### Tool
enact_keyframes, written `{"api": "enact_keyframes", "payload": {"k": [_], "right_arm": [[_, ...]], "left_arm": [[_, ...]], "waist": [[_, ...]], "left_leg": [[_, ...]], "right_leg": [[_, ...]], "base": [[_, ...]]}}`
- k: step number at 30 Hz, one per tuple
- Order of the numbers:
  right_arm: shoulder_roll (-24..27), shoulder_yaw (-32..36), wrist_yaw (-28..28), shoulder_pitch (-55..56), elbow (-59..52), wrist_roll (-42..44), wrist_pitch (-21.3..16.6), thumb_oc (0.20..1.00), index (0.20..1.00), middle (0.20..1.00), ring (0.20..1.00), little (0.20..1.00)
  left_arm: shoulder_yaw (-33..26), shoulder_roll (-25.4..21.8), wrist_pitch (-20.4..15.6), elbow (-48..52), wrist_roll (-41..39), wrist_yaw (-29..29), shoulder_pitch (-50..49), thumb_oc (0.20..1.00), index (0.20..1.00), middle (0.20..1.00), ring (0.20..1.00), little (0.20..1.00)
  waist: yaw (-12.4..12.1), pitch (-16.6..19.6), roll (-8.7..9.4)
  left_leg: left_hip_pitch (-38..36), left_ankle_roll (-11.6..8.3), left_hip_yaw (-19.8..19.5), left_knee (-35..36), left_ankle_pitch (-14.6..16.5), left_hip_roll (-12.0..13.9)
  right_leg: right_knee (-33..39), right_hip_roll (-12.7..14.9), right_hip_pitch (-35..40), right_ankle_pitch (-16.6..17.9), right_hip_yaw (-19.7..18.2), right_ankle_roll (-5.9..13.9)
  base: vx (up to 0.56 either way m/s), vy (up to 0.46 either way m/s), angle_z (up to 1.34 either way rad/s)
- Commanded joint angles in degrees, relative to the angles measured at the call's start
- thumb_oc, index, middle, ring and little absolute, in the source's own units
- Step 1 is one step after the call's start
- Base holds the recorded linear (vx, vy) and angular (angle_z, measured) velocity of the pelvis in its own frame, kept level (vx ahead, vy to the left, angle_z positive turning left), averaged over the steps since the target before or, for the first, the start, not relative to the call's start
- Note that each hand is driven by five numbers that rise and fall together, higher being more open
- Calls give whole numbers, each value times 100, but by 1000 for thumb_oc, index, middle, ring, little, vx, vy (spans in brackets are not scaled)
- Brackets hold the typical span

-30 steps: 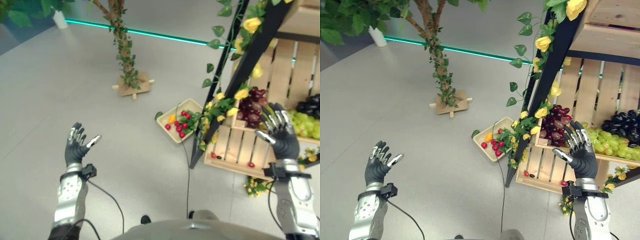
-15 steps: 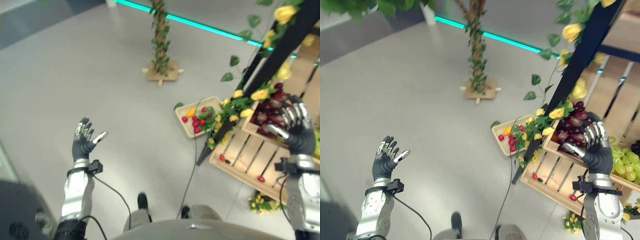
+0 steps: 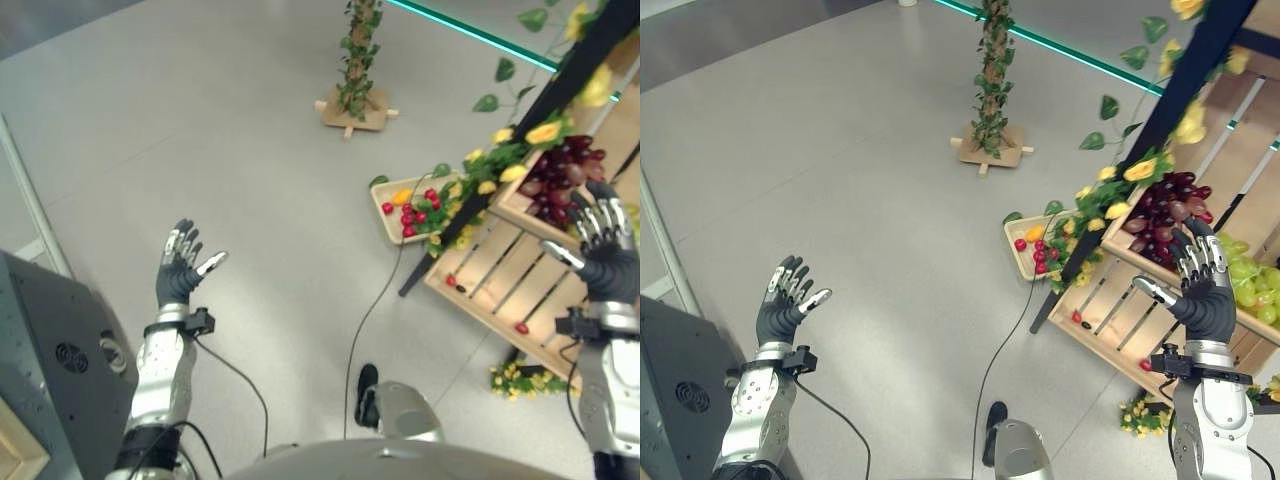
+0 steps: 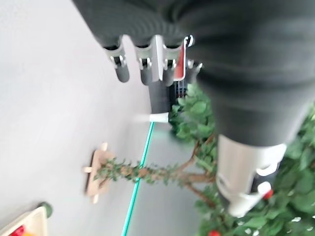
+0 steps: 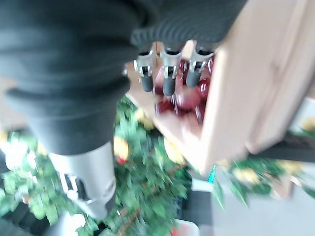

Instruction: Pick up the fruits from the basket on one side to the basket on the other side

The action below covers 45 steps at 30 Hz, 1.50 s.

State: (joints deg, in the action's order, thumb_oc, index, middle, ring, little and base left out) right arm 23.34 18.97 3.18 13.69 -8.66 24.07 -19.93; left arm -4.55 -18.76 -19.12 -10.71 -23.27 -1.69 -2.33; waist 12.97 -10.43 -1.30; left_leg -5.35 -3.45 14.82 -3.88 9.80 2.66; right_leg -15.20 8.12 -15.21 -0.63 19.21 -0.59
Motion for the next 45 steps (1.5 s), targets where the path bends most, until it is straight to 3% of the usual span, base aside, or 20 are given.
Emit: {"api": "enact_keyframes", "payload": {"k": [1,2,4,5,6,7,8,9,13,14,15,18,22,29,40,44,45], "right_arm": [[46,-335,-25,-188,-46,-146,-80,1000,1000,1000,1000,1000],[51,-411,-37,-144,-49,-239,-52,1000,1000,1000,1000,1000],[55,-446,-6,-121,-70,-266,-17,1000,1000,1000,1000,1000],[74,-505,10,-55,-60,-389,41,1000,1000,1000,1000,1000],[73,-508,8,-53,-64,-392,45,1000,1000,1000,1000,1000],[28,-631,24,-56,-21,-397,101,1000,1000,1000,1000,1000],[27,-635,23,-60,-19,-398,101,1000,1000,1000,1000,1000],[34,-734,68,-78,-45,-414,137,1000,1000,1000,1000,1000],[77,-770,149,-6,14,-472,175,1000,1000,1000,1000,1000],[79,-767,150,-3,13,-472,175,1000,1000,1000,1000,1000],[79,-788,185,27,5,-478,183,1000,1000,1000,1000,1000],[63,-840,205,5,-4,-470,192,1000,1000,1000,1000,1000],[51,-956,292,-14,25,-431,218,1000,1000,1000,1000,1000],[185,-796,426,128,76,-431,239,1000,1000,1000,1000,1000],[315,-829,650,196,61,-408,221,1000,1000,1000,1000,1000],[371,-929,664,50,86,-403,176,1000,1000,1000,1000,1000],[407,-948,617,-14,98,-453,136,1000,1000,1000,1000,1000]], "left_arm": [[-316,-455,-291,470,53,-36,-210,1000,1000,1000,1000,1000],[-342,-509,-333,512,104,-72,-253,1000,1000,1000,1000,1000],[-363,-539,-340,542,146,-63,-289,1000,1000,1000,1000,1000],[-417,-574,-343,558,268,-76,-371,1000,1000,1000,1000,1000],[-419,-573,-342,561,271,-78,-375,1000,1000,1000,1000,1000],[-485,-566,-325,549,331,-174,-441,1000,1000,1000,1000,1000],[-488,-567,-325,549,333,-176,-441,1000,1000,1000,1000,1000],[-500,-583,-300,531,342,-181,-449,1000,1000,1000,1000,1000],[-470,-589,-262,465,391,-207,-402,1000,1000,1000,1000,1000],[-466,-587,-264,463,393,-208,-401,1000,1000,1000,1000,1000],[-464,-573,-243,442,394,-220,-404,1000,1000,1000,1000,1000],[-467,-526,-233,419,404,-247,-446,1000,1000,1000,1000,1000],[-559,-462,-240,452,382,-282,-523,1000,1000,1000,1000,1000],[-559,-401,-230,400,409,-226,-559,1000,1000,1000,1000,1000],[-576,-323,-202,409,438,-126,-713,1000,1000,1000,1000,1000],[-564,-386,-212,433,438,-115,-641,1000,1000,1000,1000,1000],[-491,-474,-219,400,433,-104,-519,1000,1000,1000,1000,1000]], "waist": [[-176,-32,246],[-182,-161,300],[-198,-193,343],[-206,-262,339],[-210,-266,344],[-212,-306,361],[-213,-311,366],[-317,-313,316],[-342,-146,230],[-355,-144,236],[-393,-3,211],[-541,210,306],[-692,365,392],[-688,443,429],[-736,469,408],[-836,337,448],[-909,229,477]], "left_leg": [[-103,195,72,-467,449,-160],[-19,294,135,-509,479,-345],[-2,339,177,-419,424,-451],[-93,353,336,-279,428,-508],[-105,356,342,-266,422,-515],[-183,358,526,-183,344,-528],[-192,359,530,-173,338,-532],[-139,430,659,-92,194,-474],[3,593,702,32,-34,-423],[-1,592,713,33,-28,-430],[46,671,753,99,-108,-423],[142,663,840,137,-164,-481],[203,559,1142,122,-245,-330],[162,416,1173,133,-390,-133],[106,364,930,314,-514,-147],[237,378,761,285,-560,-171],[372,344,634,297,-650,-178]], "right_leg": [[897,486,308,818,-452,1016],[952,749,244,1139,-535,1189],[1008,880,213,1223,-511,1199],[1005,1051,197,1372,-381,1297],[1009,1053,201,1378,-389,1301],[945,1219,161,1580,-125,1386],[942,1221,162,1580,-131,1387],[532,1309,265,1328,161,1323],[-613,911,377,610,-363,1106],[-647,918,357,588,-382,1106],[-1079,706,516,277,-496,1013],[-766,524,983,-16,-467,953],[212,348,1279,-156,-389,988],[619,118,1538,-277,-314,875],[744,72,1684,-297,-68,811],[398,194,1554,-220,107,840],[147,261,1463,-102,299,888]], "base": [[-247,394,-28],[-253,374,-35],[-230,337,-39],[-135,200,-54],[-227,360,-86],[-110,161,-84],[-268,306,-94],[-241,213,-66],[-182,151,-48],[-90,72,-34],[-87,32,-29],[-44,-22,-29],[-18,-143,-50],[2,-131,-37],[5,-23,15],[-58,24,30],[-57,-3,57]]}}
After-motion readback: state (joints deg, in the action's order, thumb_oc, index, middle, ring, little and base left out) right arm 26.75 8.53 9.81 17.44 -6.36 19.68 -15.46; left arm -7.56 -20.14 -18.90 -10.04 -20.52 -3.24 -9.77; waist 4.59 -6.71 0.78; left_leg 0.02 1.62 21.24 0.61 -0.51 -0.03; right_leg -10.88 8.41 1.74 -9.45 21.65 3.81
